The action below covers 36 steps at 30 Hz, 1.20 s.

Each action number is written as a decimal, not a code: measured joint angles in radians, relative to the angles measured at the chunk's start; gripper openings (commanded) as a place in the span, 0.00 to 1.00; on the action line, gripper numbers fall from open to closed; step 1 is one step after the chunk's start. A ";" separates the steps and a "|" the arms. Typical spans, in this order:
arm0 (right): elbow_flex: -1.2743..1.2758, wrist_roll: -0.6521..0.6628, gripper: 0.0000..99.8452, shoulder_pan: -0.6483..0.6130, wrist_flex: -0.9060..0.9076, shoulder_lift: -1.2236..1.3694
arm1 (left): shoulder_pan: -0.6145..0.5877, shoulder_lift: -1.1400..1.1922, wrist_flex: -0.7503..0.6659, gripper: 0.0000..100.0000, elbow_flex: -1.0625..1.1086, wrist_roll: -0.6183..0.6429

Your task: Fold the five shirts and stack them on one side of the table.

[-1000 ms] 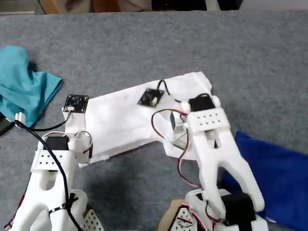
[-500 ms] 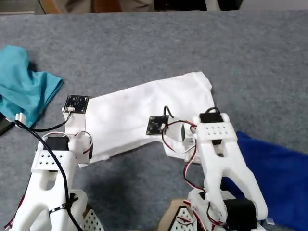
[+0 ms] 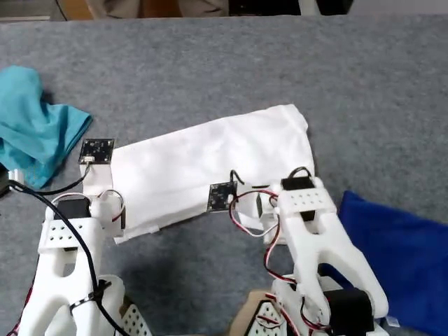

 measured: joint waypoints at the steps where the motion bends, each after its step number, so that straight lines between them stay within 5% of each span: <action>1: 0.000 0.000 0.25 0.000 -0.015 0.015 | -0.002 0.000 0.000 0.02 0.000 0.000; 7: -0.086 0.000 0.23 0.002 -0.040 0.161 | -0.005 0.000 0.000 0.02 0.000 0.000; 19: -0.163 0.000 0.00 0.021 -0.074 0.229 | -0.005 0.000 0.000 0.02 0.000 0.000; 23: -0.195 0.000 0.00 0.037 -0.075 0.252 | -0.005 0.000 0.000 0.02 0.000 0.000; 36: -0.671 0.051 0.00 0.000 0.347 0.256 | -0.005 0.000 0.000 0.02 0.000 0.000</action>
